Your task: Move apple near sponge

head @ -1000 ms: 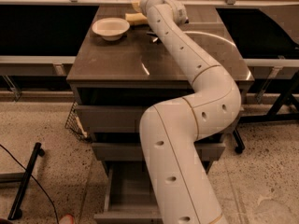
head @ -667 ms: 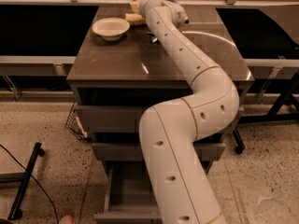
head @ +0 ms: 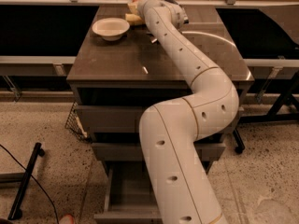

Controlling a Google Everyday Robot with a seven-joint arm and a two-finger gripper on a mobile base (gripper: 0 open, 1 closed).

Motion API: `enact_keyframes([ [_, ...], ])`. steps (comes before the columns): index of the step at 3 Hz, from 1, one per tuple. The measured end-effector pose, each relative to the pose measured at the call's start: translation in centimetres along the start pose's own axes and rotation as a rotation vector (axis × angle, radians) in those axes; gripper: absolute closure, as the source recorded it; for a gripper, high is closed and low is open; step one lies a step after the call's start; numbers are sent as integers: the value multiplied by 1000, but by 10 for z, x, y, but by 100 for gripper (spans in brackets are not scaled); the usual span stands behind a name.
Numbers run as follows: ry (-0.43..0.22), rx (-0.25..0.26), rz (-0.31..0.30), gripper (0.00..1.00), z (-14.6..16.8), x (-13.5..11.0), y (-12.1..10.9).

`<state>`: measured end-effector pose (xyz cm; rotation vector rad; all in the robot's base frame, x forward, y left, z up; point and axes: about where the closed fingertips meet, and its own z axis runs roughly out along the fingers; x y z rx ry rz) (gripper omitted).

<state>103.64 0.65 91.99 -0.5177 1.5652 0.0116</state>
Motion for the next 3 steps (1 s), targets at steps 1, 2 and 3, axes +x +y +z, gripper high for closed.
enact_keyframes([
  [1, -2, -22, -22, 100, 1, -1, 10],
  [2, -4, -34, -47, 100, 2, -1, 16],
  [3, -3, -31, -73, 82, 3, 2, 18],
])
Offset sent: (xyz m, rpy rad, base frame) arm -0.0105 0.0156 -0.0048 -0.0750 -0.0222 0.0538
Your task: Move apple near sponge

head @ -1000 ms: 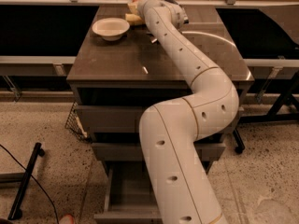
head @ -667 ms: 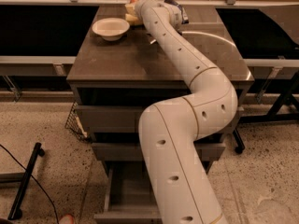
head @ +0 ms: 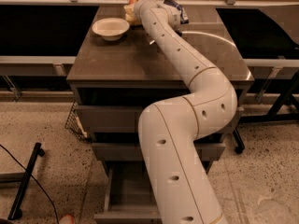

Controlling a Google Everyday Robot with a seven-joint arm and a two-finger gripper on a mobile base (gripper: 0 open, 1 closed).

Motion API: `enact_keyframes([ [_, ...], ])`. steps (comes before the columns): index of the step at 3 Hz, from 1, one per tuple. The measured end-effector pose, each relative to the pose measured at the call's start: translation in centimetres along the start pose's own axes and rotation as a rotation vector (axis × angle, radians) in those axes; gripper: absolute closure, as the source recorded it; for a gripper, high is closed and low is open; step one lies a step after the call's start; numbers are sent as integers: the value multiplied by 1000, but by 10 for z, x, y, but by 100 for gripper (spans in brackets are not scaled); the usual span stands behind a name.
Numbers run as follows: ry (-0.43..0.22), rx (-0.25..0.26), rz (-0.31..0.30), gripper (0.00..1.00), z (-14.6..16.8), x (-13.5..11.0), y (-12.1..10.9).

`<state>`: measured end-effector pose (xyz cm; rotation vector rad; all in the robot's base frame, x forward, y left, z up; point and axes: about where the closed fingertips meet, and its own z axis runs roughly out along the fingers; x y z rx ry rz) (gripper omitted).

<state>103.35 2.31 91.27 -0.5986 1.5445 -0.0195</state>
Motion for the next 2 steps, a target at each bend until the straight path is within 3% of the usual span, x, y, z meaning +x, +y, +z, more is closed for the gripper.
enact_keyframes([
  [2, 3, 2, -23, 35, 3, 3, 4],
])
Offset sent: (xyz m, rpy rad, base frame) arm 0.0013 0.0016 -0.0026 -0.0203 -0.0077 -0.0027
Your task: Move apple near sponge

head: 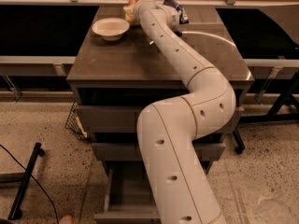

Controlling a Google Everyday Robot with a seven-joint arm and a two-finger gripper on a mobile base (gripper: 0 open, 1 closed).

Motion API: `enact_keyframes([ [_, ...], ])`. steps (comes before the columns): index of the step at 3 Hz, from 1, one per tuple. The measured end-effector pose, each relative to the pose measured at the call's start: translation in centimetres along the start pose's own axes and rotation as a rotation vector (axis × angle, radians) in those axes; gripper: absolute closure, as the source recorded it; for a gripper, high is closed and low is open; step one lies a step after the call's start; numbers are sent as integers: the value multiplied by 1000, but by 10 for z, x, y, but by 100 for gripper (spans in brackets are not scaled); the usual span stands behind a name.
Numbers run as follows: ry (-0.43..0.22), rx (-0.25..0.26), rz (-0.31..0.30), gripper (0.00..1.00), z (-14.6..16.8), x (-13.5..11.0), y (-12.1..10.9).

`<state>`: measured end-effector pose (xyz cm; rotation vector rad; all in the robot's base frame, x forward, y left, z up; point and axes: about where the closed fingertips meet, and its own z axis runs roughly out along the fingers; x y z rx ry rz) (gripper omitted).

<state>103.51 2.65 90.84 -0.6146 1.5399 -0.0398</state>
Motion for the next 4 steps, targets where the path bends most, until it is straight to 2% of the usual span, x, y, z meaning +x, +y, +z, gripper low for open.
enact_keyframes([
  [1, 1, -2, 0, 13, 1, 1, 2],
  [2, 2, -4, 0, 0, 2, 1, 4],
  [3, 2, -4, 1, 0, 2, 1, 4],
  [4, -27, -12, 59, 0, -12, -20, -12],
])
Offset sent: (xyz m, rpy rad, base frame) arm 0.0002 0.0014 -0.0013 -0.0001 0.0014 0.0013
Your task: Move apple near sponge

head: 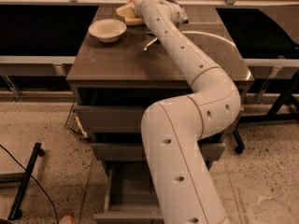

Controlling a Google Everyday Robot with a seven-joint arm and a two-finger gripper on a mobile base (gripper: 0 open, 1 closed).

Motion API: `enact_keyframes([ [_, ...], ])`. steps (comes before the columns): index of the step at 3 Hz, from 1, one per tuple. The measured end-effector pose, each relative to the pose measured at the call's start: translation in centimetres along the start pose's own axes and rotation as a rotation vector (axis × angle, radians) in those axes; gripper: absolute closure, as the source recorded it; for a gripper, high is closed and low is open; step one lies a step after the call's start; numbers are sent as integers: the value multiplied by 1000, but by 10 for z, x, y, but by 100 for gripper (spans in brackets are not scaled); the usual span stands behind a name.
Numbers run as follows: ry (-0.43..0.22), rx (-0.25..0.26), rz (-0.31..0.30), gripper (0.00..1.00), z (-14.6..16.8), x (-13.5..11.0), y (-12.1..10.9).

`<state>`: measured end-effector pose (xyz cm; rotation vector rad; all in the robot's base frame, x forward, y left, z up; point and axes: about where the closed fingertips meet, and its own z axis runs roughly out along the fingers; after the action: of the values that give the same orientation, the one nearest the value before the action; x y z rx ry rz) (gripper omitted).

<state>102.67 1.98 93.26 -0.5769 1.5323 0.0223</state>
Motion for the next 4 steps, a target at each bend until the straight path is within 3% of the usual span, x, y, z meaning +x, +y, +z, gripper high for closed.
enact_keyframes([
  [2, -29, -8, 36, 0, -28, -38, -31],
  [4, -61, -11, 109, 0, -75, -80, -83],
])
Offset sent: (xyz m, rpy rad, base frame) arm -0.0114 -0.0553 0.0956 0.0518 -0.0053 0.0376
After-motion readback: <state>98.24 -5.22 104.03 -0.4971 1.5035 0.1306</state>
